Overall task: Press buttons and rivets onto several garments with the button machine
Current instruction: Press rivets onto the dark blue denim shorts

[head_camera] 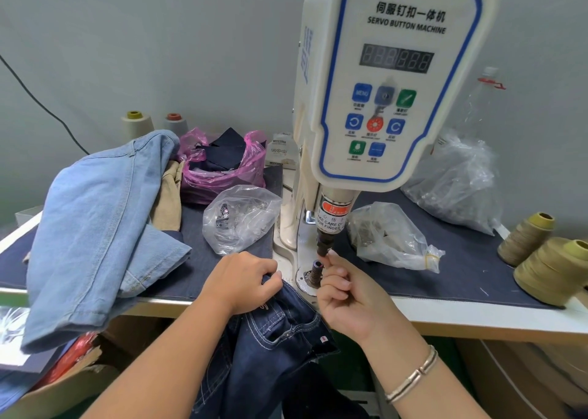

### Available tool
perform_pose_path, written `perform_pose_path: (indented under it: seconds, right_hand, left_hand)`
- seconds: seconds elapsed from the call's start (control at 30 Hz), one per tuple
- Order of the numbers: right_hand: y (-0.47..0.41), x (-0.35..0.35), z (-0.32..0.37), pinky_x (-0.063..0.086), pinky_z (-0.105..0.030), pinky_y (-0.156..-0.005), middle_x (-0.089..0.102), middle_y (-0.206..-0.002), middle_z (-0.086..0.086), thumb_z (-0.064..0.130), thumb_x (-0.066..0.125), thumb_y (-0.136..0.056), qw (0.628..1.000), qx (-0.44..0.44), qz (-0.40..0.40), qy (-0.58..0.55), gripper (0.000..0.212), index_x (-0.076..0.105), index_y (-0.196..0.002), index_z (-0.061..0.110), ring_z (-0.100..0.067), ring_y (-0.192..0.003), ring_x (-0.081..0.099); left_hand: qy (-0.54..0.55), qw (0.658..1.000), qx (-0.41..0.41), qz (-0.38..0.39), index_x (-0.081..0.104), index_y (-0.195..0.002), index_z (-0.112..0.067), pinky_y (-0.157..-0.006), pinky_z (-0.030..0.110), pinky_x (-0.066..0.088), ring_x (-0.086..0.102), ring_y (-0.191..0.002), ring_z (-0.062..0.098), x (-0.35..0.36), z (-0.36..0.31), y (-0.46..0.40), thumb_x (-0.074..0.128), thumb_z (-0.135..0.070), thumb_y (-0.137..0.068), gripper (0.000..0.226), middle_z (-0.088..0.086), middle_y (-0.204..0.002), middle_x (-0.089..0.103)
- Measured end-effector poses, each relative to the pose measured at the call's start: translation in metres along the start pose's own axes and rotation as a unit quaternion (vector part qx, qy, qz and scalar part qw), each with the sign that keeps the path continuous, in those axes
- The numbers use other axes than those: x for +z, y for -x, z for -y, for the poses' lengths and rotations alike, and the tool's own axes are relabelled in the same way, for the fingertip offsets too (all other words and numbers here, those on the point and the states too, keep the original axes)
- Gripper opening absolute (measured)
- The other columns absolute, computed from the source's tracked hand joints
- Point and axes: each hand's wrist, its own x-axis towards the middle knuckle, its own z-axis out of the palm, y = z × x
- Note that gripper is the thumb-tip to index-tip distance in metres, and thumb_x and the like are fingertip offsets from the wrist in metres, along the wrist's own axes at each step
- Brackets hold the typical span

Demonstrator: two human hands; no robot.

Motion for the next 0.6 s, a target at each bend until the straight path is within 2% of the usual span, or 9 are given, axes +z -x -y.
perform_pose_path:
  seconds: [0.1,0.2,0.3,0.4,0.5,0.6]
  right_hand:
    - [0.003,0.001,-0.003,0.023,-0.011,-0.027,0.040,-0.040,0.003,0.009,0.058,-0.075,1.000,0.000,-0.010,-0.026,0.008,0.057,-0.079,0.001,-0.006,-0.024,0.032]
    - [0.003,0.002,-0.004,0.022,-0.011,-0.027,0.041,-0.040,0.002,0.013,0.054,-0.089,0.999,0.006,-0.016,-0.038,0.014,0.056,-0.079,0.002,-0.006,-0.024,0.033]
    - [0.003,0.004,-0.005,0.023,-0.011,-0.027,0.042,-0.040,0.002,0.016,0.052,-0.093,0.999,0.005,-0.024,-0.030,0.019,0.056,-0.080,0.003,-0.006,-0.024,0.034]
    - [0.005,0.006,-0.004,0.023,-0.011,-0.027,0.042,-0.040,0.002,0.013,0.053,-0.091,0.999,0.007,-0.024,-0.042,0.016,0.057,-0.081,0.001,-0.006,-0.024,0.034]
    - [0.007,0.009,-0.005,0.023,-0.011,-0.026,0.042,-0.040,0.001,0.007,0.054,-0.082,0.997,0.014,-0.013,-0.071,0.005,0.055,-0.081,0.002,-0.006,-0.023,0.035]
    - [0.010,0.012,-0.004,0.023,-0.012,-0.026,0.042,-0.040,0.001,0.007,0.054,-0.083,0.994,0.028,-0.008,-0.104,0.006,0.054,-0.078,0.002,-0.007,-0.023,0.035]
  left_hand:
    - [-0.004,1.000,0.001,-0.002,0.040,-0.062,-0.014,-0.055,0.031,0.031,0.040,-0.055,0.019,0.000,0.000,0.000,0.015,-0.054,-0.075,0.049,-0.003,-0.050,0.040]
    - [-0.004,1.000,0.003,-0.002,0.039,-0.062,-0.015,-0.055,0.031,0.030,0.040,-0.056,0.019,0.001,0.001,0.001,0.015,-0.054,-0.075,0.048,-0.003,-0.050,0.039]
    - [0.002,1.000,0.003,-0.001,0.038,-0.061,-0.015,-0.054,0.031,0.030,0.039,-0.055,0.019,0.000,0.000,0.001,0.015,-0.054,-0.075,0.048,-0.002,-0.049,0.038]
    - [-0.001,1.000,0.003,0.000,0.038,-0.062,-0.014,-0.055,0.031,0.030,0.039,-0.055,0.019,0.001,0.000,0.001,0.015,-0.054,-0.075,0.048,-0.002,-0.050,0.038]
    - [0.006,1.000,0.001,0.000,0.039,-0.062,-0.014,-0.054,0.031,0.031,0.040,-0.055,0.018,0.000,0.000,0.001,0.015,-0.054,-0.076,0.049,-0.002,-0.050,0.038]
    - [0.007,1.000,0.002,0.001,0.039,-0.062,-0.014,-0.054,0.031,0.032,0.040,-0.054,0.018,0.000,0.000,0.001,0.015,-0.054,-0.076,0.049,-0.002,-0.050,0.039]
